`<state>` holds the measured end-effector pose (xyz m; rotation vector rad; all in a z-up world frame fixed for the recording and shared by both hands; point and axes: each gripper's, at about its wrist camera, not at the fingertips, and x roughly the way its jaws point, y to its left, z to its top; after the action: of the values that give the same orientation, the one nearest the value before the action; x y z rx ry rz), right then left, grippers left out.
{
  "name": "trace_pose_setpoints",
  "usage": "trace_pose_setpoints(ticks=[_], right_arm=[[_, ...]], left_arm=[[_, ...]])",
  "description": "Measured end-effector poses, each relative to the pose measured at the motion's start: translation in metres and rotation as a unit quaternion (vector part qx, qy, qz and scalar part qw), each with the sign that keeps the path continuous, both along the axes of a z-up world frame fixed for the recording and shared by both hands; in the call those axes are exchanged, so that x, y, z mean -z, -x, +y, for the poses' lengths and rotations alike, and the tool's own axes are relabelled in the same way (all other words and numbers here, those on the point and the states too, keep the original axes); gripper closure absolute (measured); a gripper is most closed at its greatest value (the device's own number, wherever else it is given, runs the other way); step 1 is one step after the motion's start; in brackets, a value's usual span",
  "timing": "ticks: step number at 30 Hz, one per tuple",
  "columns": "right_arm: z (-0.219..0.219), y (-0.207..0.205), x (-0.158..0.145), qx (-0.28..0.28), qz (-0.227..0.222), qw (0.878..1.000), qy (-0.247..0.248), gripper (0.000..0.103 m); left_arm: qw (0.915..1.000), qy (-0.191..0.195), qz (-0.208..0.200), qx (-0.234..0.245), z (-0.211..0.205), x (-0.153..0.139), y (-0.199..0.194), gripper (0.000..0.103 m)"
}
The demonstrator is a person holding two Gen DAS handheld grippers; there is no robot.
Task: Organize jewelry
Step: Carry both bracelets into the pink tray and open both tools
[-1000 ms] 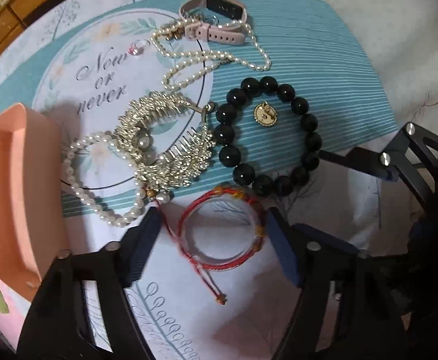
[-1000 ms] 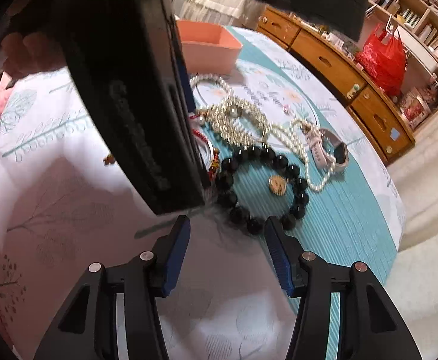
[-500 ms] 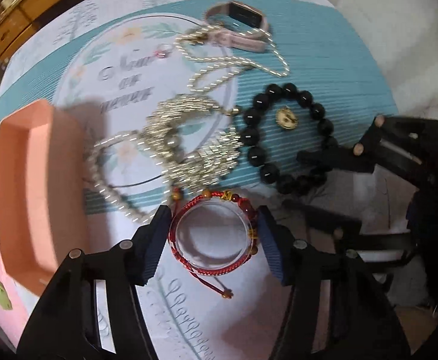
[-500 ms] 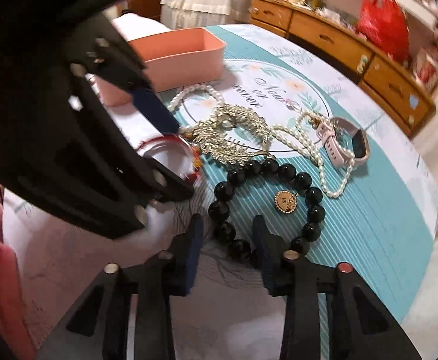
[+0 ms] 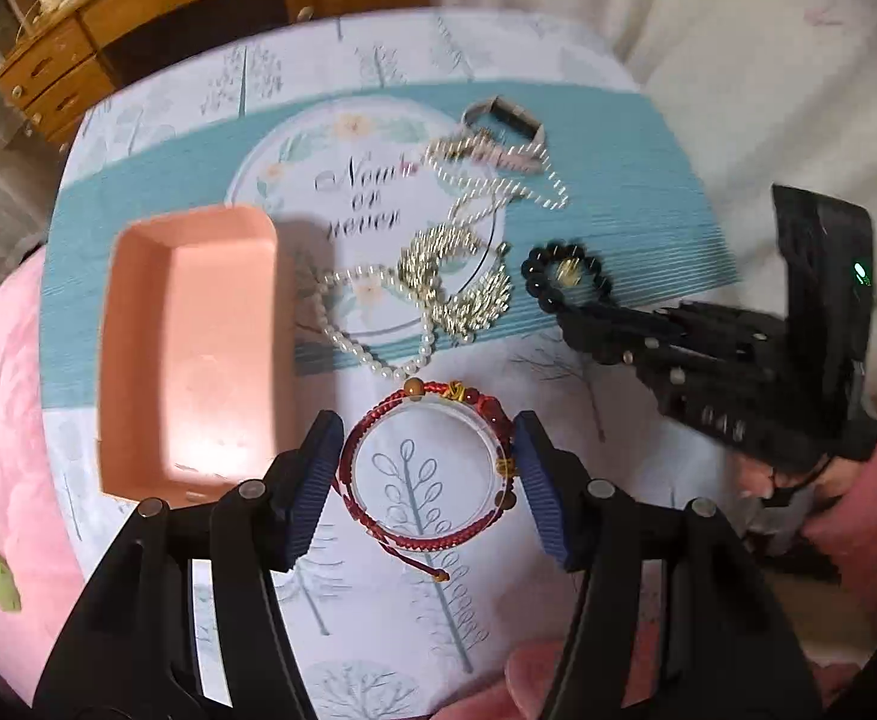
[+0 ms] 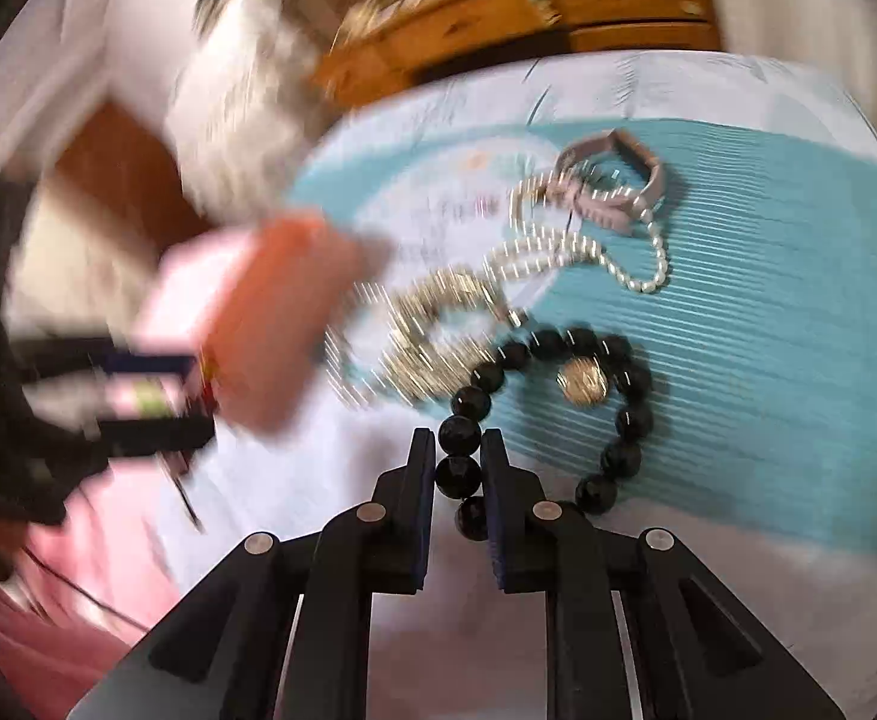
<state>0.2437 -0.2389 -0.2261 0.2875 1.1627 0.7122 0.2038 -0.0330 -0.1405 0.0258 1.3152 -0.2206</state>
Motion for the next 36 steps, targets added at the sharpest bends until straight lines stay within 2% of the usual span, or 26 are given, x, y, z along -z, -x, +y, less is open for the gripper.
trace_pose_setpoints(ticks=[3,6,10,15,19,24,28,29,31,33,34,36], right_arm=[[-0.005,0.005,-0.017,0.076,-0.003,0.996,-0.045,0.088],[-0.004,0.013,-0.041,0.150,-0.022,0.986,-0.076,0.088],[0.009,0.024,-0.078,0.201,-0.047,0.972,-0.116,0.088],[0.044,0.041,-0.122,0.204,-0.083,0.968,-0.122,0.088],[0.084,0.052,-0.139,0.202,-0.102,0.964,-0.137,0.088],[0.136,0.067,-0.137,0.205,-0.089,0.961,-0.161,0.088],[0.175,0.065,-0.122,0.205,-0.067,0.963,-0.159,0.088],[0.185,0.062,-0.118,0.206,-0.055,0.966,-0.146,0.085],[0.202,0.056,-0.109,0.208,-0.026,0.970,-0.120,0.055],[0.212,0.060,-0.107,0.212,-0.025,0.971,-0.111,0.053],[0.216,0.062,-0.107,0.212,-0.029,0.971,-0.110,0.052],[0.219,0.065,-0.107,0.215,-0.031,0.971,-0.097,0.047]], left_arm=[[0.9996,0.012,-0.014,0.021,0.011,-0.017,0.008,0.047],[0.9983,0.023,-0.032,0.043,0.030,-0.032,0.011,0.047],[0.9965,0.015,-0.053,0.063,0.056,-0.046,0.013,0.047],[0.9931,0.019,-0.080,0.084,0.092,-0.050,0.009,0.047],[0.9903,0.017,-0.090,0.105,0.120,-0.033,0.006,0.047],[0.9834,0.000,-0.104,0.148,0.138,-0.001,0.008,0.047],[0.9765,-0.039,-0.093,0.190,0.141,0.027,0.009,0.046],[0.9769,-0.043,-0.085,0.192,0.142,0.031,0.009,0.046],[0.9786,-0.040,-0.062,0.192,0.146,0.037,0.010,0.045],[0.9804,-0.028,-0.048,0.189,0.151,0.038,0.012,0.040],[0.9806,-0.029,-0.048,0.188,0.153,0.038,0.013,0.033],[0.9803,-0.033,-0.058,0.186,0.156,0.034,0.016,0.027]])
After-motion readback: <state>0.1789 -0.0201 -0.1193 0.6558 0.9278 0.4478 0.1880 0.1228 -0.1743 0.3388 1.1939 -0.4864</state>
